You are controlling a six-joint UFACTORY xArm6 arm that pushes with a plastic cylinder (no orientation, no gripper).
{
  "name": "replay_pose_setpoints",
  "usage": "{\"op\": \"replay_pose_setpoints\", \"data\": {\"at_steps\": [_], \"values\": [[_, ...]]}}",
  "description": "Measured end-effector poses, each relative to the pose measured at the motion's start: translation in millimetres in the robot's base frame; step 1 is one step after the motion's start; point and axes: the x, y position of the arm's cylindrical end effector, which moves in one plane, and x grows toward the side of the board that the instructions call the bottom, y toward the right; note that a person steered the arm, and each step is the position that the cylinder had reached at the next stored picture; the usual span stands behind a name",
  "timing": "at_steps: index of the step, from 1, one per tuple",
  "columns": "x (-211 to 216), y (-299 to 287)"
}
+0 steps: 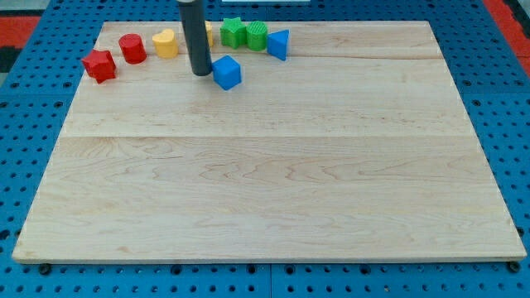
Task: Touch the blue cube
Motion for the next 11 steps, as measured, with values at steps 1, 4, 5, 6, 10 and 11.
{"op": "replay_pose_setpoints", "data": {"at_steps": [1,4,5,6,10,11], "values": [[3.4,32.9],[27.8,40.0],[26.9,53.9],[26.0,82.8],[2.6,240.3],[-79.3,251.2]]}}
